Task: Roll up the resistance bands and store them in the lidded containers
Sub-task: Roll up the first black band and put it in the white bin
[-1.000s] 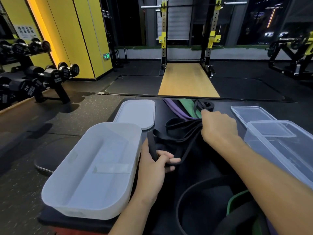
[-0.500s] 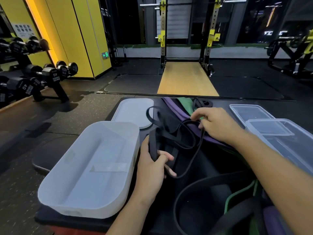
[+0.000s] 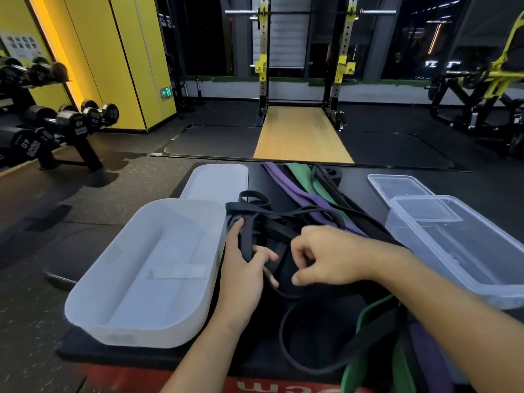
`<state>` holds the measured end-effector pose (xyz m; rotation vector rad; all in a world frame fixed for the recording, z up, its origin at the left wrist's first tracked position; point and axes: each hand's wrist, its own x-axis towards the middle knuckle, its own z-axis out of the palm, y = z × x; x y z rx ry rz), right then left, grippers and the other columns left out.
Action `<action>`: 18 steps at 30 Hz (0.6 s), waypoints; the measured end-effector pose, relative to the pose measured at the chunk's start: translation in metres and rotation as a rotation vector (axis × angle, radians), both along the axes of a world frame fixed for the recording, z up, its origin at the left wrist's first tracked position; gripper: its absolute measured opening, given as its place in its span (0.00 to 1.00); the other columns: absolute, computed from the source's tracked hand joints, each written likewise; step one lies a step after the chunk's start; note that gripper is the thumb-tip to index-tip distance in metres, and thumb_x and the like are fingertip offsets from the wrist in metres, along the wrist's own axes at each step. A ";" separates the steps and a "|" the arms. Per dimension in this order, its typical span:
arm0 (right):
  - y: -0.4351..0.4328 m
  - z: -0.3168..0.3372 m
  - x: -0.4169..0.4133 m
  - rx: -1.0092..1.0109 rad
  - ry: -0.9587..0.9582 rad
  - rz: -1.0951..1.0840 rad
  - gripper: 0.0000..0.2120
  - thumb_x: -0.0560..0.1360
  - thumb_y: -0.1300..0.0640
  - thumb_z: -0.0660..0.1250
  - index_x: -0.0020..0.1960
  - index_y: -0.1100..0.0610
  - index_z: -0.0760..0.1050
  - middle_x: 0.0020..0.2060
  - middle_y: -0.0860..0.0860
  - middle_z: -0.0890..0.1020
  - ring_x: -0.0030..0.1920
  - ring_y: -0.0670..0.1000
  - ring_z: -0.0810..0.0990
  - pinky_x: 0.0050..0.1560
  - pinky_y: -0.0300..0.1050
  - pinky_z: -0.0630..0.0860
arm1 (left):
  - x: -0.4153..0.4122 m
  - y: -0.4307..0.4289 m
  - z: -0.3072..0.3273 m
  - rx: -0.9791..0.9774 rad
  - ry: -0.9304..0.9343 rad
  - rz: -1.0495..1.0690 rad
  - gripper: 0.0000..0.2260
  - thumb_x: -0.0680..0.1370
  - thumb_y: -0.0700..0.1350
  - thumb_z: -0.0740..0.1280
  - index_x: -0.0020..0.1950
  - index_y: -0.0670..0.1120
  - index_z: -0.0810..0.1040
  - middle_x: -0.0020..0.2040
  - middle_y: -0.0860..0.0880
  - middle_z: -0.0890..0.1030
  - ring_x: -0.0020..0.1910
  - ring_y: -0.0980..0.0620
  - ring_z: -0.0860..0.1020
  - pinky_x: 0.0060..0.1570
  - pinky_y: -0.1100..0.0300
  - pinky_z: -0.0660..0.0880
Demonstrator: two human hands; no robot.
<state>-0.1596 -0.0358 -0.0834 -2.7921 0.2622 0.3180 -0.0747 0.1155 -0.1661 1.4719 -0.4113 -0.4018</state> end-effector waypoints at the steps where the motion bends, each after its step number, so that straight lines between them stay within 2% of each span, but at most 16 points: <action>1: 0.002 0.003 -0.001 0.003 -0.061 0.003 0.12 0.73 0.44 0.76 0.40 0.51 0.78 0.39 0.46 0.80 0.38 0.44 0.77 0.43 0.45 0.76 | 0.000 0.000 0.000 0.010 -0.010 -0.003 0.35 0.78 0.36 0.67 0.79 0.61 0.62 0.44 0.44 0.84 0.28 0.48 0.79 0.33 0.64 0.73; 3: 0.008 0.010 -0.006 0.131 -0.080 0.049 0.08 0.74 0.46 0.75 0.41 0.49 0.82 0.34 0.43 0.82 0.35 0.42 0.77 0.41 0.41 0.74 | -0.001 -0.001 0.000 0.023 -0.047 0.005 0.34 0.78 0.35 0.67 0.79 0.59 0.62 0.44 0.55 0.84 0.30 0.50 0.81 0.35 0.63 0.76; 4: 0.014 0.012 -0.009 0.201 -0.066 0.112 0.04 0.75 0.48 0.74 0.45 0.47 0.85 0.37 0.42 0.84 0.38 0.40 0.79 0.43 0.38 0.74 | -0.002 -0.001 0.000 0.029 -0.076 0.020 0.34 0.78 0.34 0.67 0.79 0.57 0.63 0.44 0.62 0.83 0.33 0.56 0.82 0.39 0.65 0.77; 5: 0.021 0.013 -0.012 0.239 -0.038 0.183 0.04 0.77 0.50 0.73 0.50 0.45 0.86 0.41 0.41 0.86 0.42 0.39 0.81 0.47 0.36 0.75 | -0.002 -0.001 0.000 0.042 -0.098 0.042 0.33 0.78 0.34 0.68 0.79 0.56 0.64 0.47 0.67 0.82 0.37 0.65 0.81 0.42 0.70 0.77; 6: 0.030 0.010 -0.015 0.256 0.003 0.240 0.07 0.78 0.51 0.72 0.54 0.45 0.86 0.45 0.42 0.86 0.46 0.39 0.82 0.51 0.35 0.75 | -0.002 -0.001 0.001 0.050 -0.101 0.060 0.33 0.78 0.34 0.68 0.79 0.55 0.64 0.54 0.67 0.81 0.40 0.70 0.79 0.44 0.75 0.74; 7: 0.039 0.006 -0.017 0.258 0.051 0.284 0.08 0.79 0.51 0.71 0.57 0.45 0.85 0.48 0.42 0.87 0.48 0.39 0.81 0.54 0.34 0.75 | -0.002 -0.001 0.001 0.046 -0.088 0.064 0.33 0.77 0.34 0.68 0.79 0.55 0.64 0.60 0.59 0.81 0.39 0.70 0.79 0.42 0.75 0.74; 8: 0.047 0.002 -0.017 0.232 0.088 0.310 0.09 0.80 0.51 0.69 0.59 0.46 0.84 0.49 0.43 0.86 0.50 0.40 0.81 0.55 0.35 0.75 | -0.002 -0.001 0.002 0.039 -0.070 0.057 0.34 0.77 0.34 0.68 0.79 0.56 0.64 0.62 0.51 0.82 0.35 0.65 0.79 0.39 0.73 0.74; 9: 0.053 -0.003 -0.017 0.192 0.111 0.331 0.09 0.81 0.50 0.67 0.59 0.47 0.84 0.49 0.44 0.86 0.50 0.41 0.81 0.56 0.38 0.75 | -0.003 -0.001 0.003 0.037 -0.060 0.052 0.34 0.77 0.34 0.68 0.79 0.57 0.64 0.62 0.48 0.81 0.31 0.60 0.79 0.37 0.71 0.75; 10: 0.057 -0.006 -0.016 0.153 0.125 0.338 0.10 0.82 0.49 0.66 0.57 0.48 0.84 0.48 0.45 0.86 0.49 0.43 0.81 0.56 0.41 0.76 | -0.004 -0.001 0.004 0.040 -0.060 0.050 0.35 0.76 0.34 0.68 0.79 0.57 0.65 0.60 0.50 0.82 0.28 0.58 0.79 0.35 0.69 0.75; 12: 0.060 -0.007 -0.015 0.114 0.177 0.295 0.12 0.83 0.47 0.62 0.51 0.50 0.83 0.44 0.46 0.86 0.46 0.45 0.81 0.53 0.44 0.77 | -0.007 -0.001 0.007 0.040 -0.064 0.037 0.34 0.77 0.33 0.68 0.78 0.56 0.65 0.50 0.60 0.83 0.26 0.56 0.78 0.35 0.68 0.75; 14: 0.057 -0.008 -0.017 0.018 0.259 0.250 0.15 0.83 0.47 0.60 0.46 0.52 0.81 0.42 0.48 0.85 0.44 0.48 0.80 0.53 0.47 0.78 | -0.009 0.000 0.009 0.050 -0.069 0.013 0.32 0.78 0.33 0.66 0.77 0.57 0.64 0.40 0.67 0.82 0.27 0.54 0.78 0.38 0.65 0.77; 15: 0.053 -0.011 -0.019 -0.058 0.300 0.228 0.15 0.83 0.47 0.60 0.44 0.53 0.79 0.41 0.49 0.85 0.44 0.50 0.80 0.54 0.49 0.78 | -0.008 0.001 0.008 0.059 -0.060 0.005 0.33 0.78 0.33 0.66 0.78 0.57 0.63 0.39 0.66 0.83 0.27 0.52 0.79 0.41 0.62 0.78; 16: 0.049 -0.013 -0.023 -0.128 0.344 0.201 0.15 0.82 0.49 0.59 0.43 0.55 0.78 0.38 0.51 0.85 0.43 0.53 0.81 0.54 0.51 0.80 | -0.006 0.001 0.005 0.065 -0.049 0.000 0.33 0.79 0.34 0.66 0.79 0.58 0.62 0.39 0.60 0.84 0.27 0.49 0.79 0.43 0.59 0.79; 18: 0.038 -0.018 -0.032 -0.175 0.458 0.120 0.13 0.80 0.54 0.57 0.43 0.58 0.78 0.31 0.55 0.85 0.37 0.55 0.85 0.48 0.50 0.83 | -0.002 0.000 0.002 0.076 -0.032 0.008 0.34 0.79 0.35 0.66 0.79 0.61 0.61 0.39 0.50 0.85 0.27 0.48 0.78 0.44 0.57 0.78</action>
